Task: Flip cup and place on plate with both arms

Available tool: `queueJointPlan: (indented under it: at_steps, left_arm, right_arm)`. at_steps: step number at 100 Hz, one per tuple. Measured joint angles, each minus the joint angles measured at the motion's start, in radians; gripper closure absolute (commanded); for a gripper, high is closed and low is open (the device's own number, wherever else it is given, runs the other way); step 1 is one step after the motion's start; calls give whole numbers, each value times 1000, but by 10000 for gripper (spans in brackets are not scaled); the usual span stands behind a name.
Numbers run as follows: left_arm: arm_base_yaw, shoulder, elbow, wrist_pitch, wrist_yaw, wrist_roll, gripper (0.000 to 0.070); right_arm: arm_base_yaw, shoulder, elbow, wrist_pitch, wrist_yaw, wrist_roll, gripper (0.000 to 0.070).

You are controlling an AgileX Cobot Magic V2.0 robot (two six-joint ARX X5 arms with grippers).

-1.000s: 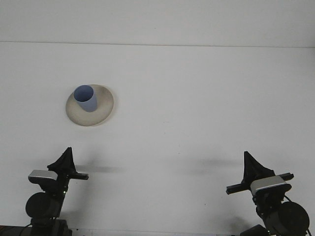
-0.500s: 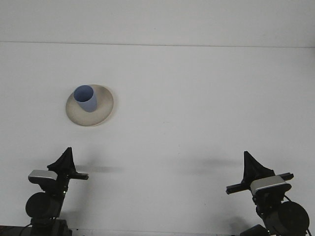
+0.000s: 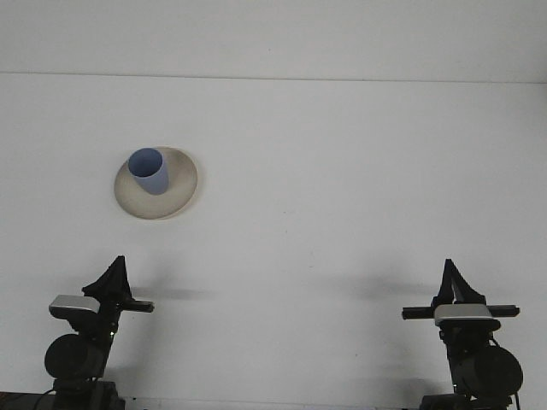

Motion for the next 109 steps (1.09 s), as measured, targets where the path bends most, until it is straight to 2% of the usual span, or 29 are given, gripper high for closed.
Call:
queueJointPlan:
  at_steps: [17, 32, 109]
  left_arm:
    - [0, 0, 0, 0, 0, 0, 687]
    - [0, 0, 0, 2, 0, 0, 687]
    - [0, 0, 0, 0, 0, 0, 687]
  right_arm:
    - [-18, -106, -155, 11, -5, -74, 700]
    - [-19, -103, -226, 58, -8, -98, 700]
    - [-20, -103, -227, 68, -8, -105, 700]
